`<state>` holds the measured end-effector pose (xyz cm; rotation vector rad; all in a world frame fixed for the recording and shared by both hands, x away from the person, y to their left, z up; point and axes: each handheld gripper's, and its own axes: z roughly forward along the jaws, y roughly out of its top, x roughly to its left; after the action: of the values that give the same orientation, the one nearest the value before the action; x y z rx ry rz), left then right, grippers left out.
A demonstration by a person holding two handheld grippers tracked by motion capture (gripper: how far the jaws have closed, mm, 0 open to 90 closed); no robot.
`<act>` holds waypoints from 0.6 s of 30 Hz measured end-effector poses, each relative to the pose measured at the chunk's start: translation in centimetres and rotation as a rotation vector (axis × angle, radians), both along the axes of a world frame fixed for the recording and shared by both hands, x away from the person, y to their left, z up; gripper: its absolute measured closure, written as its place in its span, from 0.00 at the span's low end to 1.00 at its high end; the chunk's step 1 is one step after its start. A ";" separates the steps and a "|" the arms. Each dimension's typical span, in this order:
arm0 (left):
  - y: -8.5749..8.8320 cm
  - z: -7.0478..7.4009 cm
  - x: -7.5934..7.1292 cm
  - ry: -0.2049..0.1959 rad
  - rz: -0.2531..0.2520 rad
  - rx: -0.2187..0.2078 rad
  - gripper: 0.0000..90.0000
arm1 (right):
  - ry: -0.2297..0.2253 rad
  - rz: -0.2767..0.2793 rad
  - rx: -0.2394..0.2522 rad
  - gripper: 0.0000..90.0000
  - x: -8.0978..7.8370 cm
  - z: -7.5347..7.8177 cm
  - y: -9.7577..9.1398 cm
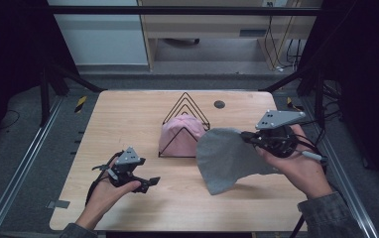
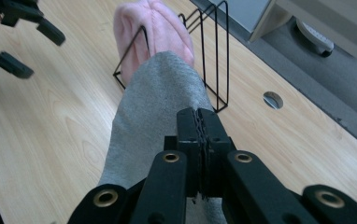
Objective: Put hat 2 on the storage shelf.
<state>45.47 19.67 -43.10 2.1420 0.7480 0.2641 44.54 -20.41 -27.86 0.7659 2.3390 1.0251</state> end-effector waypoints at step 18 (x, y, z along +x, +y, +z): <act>-8.1 0.5 0.0 0.020 -0.188 -0.045 0.31 | -0.044 0.087 0.008 0.99 -0.7 3.2 3.8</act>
<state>45.51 11.53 -42.59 2.1577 0.5540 0.1250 43.83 -16.64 -24.67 0.6429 2.3496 1.0778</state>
